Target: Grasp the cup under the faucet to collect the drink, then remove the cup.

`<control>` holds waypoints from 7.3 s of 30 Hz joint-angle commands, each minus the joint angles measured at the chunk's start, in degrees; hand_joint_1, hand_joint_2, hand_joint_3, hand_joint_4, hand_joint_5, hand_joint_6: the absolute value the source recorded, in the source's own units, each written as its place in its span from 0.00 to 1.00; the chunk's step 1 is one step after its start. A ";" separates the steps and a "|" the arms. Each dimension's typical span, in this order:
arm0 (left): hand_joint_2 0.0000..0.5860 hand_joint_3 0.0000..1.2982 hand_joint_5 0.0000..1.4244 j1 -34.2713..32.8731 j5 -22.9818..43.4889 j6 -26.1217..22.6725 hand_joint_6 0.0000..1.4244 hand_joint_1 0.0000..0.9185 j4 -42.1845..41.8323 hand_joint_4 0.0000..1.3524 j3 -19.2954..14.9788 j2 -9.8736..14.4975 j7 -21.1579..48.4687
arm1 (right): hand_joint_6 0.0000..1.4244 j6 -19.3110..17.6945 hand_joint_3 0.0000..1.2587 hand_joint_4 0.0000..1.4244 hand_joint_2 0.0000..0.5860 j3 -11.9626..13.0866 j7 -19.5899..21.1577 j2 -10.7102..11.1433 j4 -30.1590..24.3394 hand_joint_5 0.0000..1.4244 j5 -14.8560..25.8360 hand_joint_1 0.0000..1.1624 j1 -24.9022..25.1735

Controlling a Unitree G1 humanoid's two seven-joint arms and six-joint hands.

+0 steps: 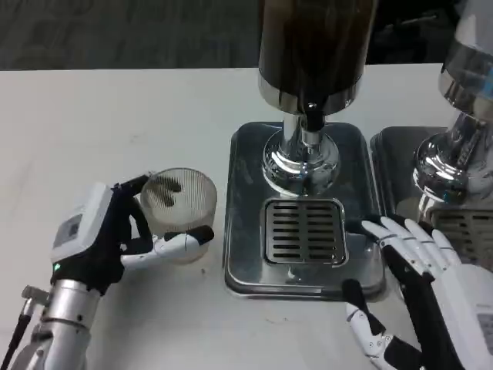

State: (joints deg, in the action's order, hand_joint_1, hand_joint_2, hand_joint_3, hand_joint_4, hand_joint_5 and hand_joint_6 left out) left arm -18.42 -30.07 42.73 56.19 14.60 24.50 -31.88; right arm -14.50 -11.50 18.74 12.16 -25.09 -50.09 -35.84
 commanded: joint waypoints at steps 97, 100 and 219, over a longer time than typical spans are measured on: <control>0.03 0.00 0.00 -15.13 -8.16 -16.01 0.00 0.01 -0.47 0.00 12.28 -8.64 14.83 | 0.09 1.45 0.24 0.15 0.85 -2.64 3.71 -4.99 -6.34 0.14 -2.00 0.44 -9.26; 0.03 0.00 0.00 -14.84 -8.47 -16.68 0.00 0.01 -1.11 0.00 12.55 -8.45 13.62 | 0.09 1.55 0.24 0.15 0.85 -2.60 3.61 -4.98 -6.12 0.14 -1.77 0.44 -9.00; 0.19 0.03 0.03 -27.76 57.94 -50.64 0.00 0.00 -21.46 0.00 -19.19 -9.43 94.94 | 0.08 7.52 0.22 0.12 0.85 -0.53 -3.75 -7.49 4.79 0.12 10.66 0.41 4.72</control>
State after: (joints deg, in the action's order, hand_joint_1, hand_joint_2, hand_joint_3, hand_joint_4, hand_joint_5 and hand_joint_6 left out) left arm -44.59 29.41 -9.30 33.06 -5.32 15.69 62.55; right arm -7.42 -11.88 14.46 4.96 -20.22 -39.94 -30.83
